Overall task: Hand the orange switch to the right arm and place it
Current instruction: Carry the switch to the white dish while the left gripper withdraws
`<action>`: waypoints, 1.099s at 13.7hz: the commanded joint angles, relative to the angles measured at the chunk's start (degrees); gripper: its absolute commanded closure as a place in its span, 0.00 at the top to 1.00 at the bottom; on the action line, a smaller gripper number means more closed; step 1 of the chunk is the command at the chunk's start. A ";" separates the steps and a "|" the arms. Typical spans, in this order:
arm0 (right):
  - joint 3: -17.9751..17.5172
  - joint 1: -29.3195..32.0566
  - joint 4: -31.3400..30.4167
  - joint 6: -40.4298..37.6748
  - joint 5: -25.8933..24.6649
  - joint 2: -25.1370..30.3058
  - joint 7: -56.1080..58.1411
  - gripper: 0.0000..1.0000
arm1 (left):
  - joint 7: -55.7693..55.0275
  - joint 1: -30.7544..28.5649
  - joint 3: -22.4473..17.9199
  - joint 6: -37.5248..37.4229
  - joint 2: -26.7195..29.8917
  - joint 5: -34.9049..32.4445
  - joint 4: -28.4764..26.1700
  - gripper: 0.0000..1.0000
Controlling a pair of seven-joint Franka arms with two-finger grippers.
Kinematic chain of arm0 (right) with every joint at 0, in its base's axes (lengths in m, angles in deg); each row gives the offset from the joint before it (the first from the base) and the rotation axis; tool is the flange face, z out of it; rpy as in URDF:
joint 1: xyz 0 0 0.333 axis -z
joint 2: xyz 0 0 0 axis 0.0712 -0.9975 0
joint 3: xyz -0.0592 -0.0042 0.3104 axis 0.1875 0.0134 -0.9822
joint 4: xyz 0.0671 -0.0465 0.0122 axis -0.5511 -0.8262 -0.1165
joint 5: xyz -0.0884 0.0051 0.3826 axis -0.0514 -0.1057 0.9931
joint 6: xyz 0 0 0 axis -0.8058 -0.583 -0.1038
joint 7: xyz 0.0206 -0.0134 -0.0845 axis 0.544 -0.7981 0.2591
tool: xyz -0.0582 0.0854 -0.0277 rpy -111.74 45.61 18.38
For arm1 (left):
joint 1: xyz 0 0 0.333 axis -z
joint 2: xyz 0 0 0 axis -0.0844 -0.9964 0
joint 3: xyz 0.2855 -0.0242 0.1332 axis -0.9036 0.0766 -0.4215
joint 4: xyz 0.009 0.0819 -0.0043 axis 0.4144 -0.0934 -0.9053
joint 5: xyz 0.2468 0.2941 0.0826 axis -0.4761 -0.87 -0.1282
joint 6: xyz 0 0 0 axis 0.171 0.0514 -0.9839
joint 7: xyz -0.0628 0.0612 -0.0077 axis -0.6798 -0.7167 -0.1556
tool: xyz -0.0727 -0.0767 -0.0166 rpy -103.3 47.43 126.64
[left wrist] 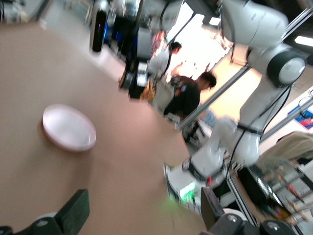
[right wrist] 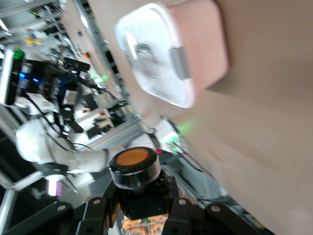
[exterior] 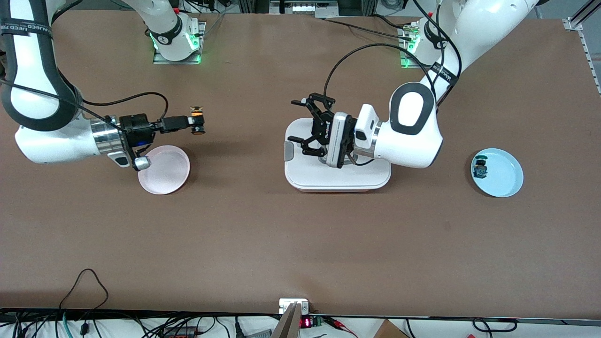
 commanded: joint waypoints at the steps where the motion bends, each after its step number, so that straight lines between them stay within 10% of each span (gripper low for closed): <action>1: -0.46 3.03 0.29 -0.99 -10.52 0.92 4.94 0.00 | -11.56 -0.30 0.06 -5.12 0.36 -10.85 2.08 1.00; 9: -0.55 3.48 0.03 9.28 -38.83 0.66 28.75 0.00 | -40.12 -6.27 -0.99 -24.37 0.88 -35.19 10.25 1.00; 15: -0.73 0.49 -2.33 24.04 -53.45 0.48 49.30 0.00 | -55.63 -7.60 -1.08 -34.66 4.84 -67.25 14.92 1.00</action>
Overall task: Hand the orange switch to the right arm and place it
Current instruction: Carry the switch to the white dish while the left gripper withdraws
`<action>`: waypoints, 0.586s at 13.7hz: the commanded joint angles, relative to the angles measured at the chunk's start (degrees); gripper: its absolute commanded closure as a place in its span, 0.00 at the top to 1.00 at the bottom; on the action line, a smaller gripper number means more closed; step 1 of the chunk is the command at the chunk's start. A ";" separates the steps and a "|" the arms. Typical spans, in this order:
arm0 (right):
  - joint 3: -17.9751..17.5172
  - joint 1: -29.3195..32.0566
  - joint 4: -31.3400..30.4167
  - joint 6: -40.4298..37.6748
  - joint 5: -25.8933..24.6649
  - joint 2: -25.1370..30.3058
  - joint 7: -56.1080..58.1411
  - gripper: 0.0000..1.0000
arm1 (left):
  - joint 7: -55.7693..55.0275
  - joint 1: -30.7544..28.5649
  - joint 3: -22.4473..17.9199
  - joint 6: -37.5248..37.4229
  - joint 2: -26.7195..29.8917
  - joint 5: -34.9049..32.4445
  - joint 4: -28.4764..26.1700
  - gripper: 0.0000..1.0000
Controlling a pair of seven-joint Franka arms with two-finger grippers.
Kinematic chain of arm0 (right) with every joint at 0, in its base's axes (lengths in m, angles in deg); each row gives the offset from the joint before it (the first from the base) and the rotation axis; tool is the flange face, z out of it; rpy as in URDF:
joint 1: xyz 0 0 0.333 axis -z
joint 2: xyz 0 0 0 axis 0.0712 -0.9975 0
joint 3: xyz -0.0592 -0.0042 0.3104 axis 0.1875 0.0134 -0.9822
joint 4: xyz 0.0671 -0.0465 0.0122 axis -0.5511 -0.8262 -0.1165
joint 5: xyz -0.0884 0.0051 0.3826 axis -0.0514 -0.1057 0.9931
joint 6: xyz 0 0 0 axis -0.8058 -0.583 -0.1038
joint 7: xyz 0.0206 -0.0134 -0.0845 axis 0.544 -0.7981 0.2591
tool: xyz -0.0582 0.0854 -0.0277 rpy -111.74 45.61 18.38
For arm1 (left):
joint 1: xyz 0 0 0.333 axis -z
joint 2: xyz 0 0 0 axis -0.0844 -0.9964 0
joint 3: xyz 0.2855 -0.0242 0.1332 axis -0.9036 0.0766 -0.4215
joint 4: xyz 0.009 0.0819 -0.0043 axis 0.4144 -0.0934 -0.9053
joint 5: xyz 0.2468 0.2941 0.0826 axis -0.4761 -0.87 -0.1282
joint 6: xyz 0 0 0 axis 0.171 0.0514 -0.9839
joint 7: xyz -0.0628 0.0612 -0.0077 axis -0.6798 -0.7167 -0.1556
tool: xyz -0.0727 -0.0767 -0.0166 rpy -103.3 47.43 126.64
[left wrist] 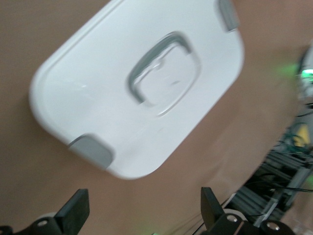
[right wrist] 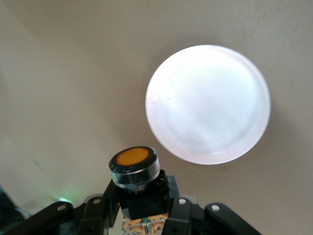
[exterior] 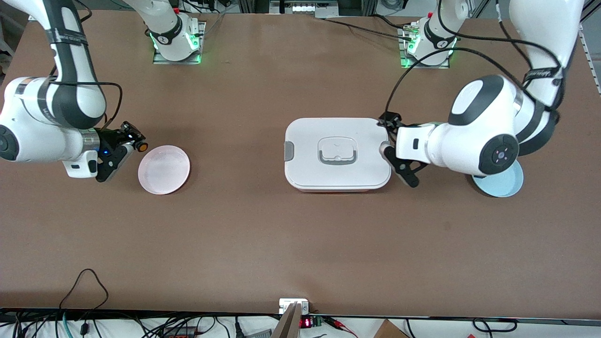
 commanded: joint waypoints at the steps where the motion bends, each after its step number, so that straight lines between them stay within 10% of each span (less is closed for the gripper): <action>1: -0.10 -0.54 -3.35 7.05 -2.06 0.43 12.21 0.00 | -2.68 0.27 0.01 -2.13 1.81 -14.29 0.29 1.00; 3: -0.10 -1.15 -5.81 11.80 -2.24 0.52 18.47 0.00 | -2.76 0.27 -0.51 -2.22 1.90 -18.99 3.78 1.00; 8: -0.18 -3.09 -9.42 18.76 -8.03 0.52 22.45 0.00 | -10.82 11.93 -27.54 6.19 13.38 -6.91 -4.16 1.00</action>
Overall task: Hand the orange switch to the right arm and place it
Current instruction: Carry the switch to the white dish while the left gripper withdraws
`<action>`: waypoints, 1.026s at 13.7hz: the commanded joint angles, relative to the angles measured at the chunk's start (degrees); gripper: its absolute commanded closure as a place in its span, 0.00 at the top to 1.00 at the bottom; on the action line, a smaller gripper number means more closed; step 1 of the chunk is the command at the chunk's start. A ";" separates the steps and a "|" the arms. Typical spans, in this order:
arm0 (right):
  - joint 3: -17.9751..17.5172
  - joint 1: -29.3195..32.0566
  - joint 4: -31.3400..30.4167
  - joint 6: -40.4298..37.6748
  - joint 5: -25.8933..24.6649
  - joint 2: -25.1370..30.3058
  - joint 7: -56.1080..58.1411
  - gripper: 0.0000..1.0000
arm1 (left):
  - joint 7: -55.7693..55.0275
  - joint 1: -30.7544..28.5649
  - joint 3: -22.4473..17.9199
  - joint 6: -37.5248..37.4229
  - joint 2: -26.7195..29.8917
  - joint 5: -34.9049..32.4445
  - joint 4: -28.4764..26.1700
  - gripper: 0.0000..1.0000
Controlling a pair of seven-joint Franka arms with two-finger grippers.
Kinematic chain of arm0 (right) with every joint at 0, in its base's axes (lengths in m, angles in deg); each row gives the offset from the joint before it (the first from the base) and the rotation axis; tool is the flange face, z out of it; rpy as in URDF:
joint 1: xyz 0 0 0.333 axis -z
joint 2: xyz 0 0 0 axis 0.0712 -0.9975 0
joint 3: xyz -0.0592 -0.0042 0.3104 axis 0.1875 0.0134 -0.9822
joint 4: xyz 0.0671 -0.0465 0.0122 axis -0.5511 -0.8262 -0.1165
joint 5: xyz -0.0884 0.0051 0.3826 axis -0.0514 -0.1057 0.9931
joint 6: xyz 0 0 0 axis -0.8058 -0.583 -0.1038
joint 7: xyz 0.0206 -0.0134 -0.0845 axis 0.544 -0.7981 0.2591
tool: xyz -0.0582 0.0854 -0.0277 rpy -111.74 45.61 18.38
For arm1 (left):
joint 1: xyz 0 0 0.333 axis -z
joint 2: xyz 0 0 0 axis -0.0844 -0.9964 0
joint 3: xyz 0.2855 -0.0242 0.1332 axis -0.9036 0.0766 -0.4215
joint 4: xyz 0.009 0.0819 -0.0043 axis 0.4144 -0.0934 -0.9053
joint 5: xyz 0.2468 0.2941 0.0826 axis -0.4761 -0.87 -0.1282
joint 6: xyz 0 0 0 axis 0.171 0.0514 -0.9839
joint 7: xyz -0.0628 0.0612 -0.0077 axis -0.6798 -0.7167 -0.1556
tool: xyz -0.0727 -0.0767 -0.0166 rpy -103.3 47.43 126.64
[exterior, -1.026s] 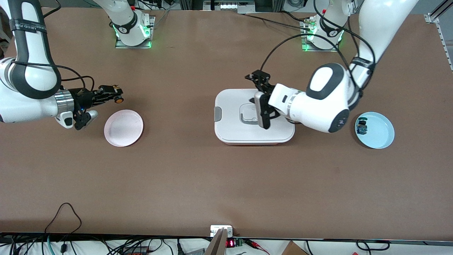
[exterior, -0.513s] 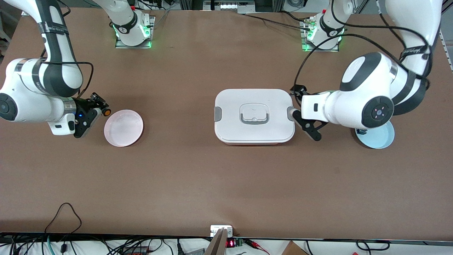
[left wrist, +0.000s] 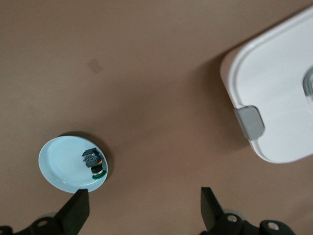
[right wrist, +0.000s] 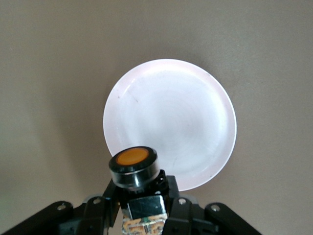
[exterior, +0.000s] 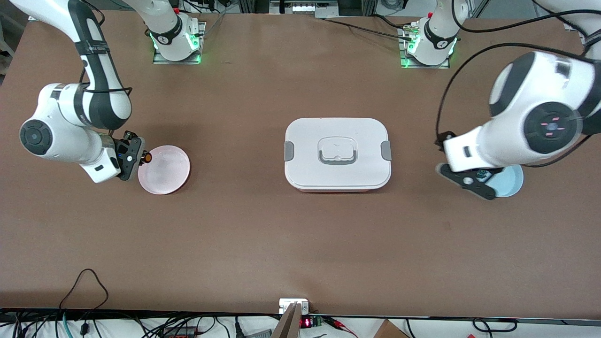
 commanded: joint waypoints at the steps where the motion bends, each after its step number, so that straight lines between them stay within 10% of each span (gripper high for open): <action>1: -0.14 -1.14 -2.33 3.23 -2.13 0.79 1.33 0.00 | -8.22 6.23 -11.70 6.08 8.99 7.20 -9.22 1.00; 5: -0.23 -2.37 -6.63 12.98 -2.13 0.09 6.59 0.00 | -11.41 9.13 -16.63 18.38 23.77 7.31 -25.92 1.00; 14: -0.23 -3.25 -12.08 23.52 -2.13 -3.95 10.38 0.00 | -11.06 8.79 -17.44 16.55 25.45 7.75 -24.54 1.00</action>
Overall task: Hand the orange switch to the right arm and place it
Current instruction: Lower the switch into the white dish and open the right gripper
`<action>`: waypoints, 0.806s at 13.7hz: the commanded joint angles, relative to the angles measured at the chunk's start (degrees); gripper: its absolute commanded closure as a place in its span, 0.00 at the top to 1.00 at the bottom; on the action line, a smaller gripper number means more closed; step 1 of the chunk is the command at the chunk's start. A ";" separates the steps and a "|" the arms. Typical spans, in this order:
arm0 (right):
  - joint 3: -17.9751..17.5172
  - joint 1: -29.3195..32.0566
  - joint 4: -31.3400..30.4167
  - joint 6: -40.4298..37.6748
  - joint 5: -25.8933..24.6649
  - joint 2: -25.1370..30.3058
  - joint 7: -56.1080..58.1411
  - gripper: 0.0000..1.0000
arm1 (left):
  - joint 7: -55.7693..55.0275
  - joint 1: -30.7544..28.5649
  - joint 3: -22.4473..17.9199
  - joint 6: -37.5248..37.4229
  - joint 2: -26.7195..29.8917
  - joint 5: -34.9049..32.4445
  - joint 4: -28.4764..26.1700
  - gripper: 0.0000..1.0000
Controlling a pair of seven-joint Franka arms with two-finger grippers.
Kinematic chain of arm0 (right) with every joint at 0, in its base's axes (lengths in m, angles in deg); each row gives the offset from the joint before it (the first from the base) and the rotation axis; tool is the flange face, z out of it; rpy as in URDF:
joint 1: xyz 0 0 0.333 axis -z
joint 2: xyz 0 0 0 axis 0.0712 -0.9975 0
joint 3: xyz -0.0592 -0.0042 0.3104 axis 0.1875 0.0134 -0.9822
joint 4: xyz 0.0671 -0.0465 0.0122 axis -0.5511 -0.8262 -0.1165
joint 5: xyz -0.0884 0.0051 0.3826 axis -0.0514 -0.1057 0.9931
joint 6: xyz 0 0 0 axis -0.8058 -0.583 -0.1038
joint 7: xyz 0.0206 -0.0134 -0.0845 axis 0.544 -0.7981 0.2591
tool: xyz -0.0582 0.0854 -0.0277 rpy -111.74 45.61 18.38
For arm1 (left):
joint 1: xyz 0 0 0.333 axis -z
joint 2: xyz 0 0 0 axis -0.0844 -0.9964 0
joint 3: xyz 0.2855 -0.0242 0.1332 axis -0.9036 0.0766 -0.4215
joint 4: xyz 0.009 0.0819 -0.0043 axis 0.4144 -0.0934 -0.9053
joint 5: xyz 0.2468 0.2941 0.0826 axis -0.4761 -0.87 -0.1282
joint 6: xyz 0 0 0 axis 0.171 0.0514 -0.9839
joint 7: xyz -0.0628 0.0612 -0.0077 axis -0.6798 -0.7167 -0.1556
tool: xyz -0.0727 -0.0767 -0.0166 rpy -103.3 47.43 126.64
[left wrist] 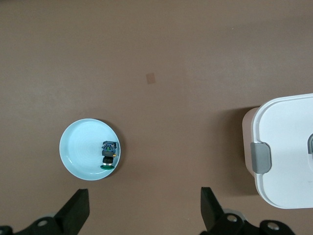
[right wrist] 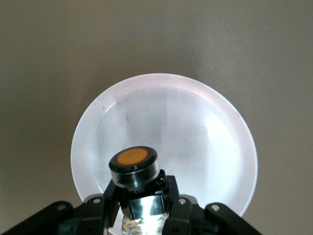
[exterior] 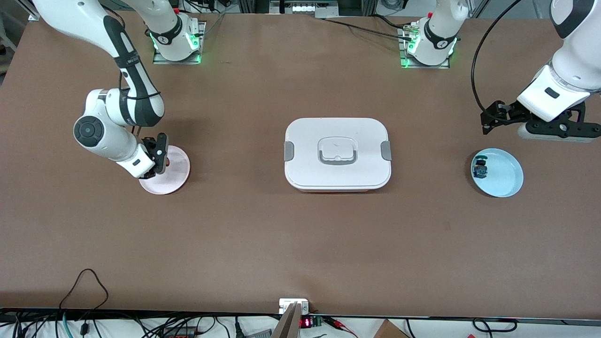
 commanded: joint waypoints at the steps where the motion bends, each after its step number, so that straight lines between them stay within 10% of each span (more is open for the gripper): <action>1: -0.02 -0.12 -2.59 5.24 -0.84 -0.75 0.77 0.00 | -0.40 0.31 0.30 -0.30 0.78 1.17 -0.29 1.00; 6: -0.02 -0.12 -3.74 8.08 -0.58 -2.16 -0.37 0.03 | -0.66 0.22 0.13 -1.43 0.60 1.08 -0.29 1.00; 7: -0.02 -0.12 -4.01 7.90 -0.40 -2.15 -1.50 0.25 | -0.67 0.22 0.13 -2.31 0.52 0.99 0.23 1.00; 8: -0.02 -0.12 -4.10 7.73 -0.31 -2.07 -2.99 0.88 | -0.67 0.22 0.13 -3.19 0.08 0.99 1.45 1.00; 11: -0.02 -0.12 -4.63 7.20 -0.31 -0.23 -3.89 1.00 | -0.75 0.31 0.13 -3.90 -0.10 0.99 1.82 1.00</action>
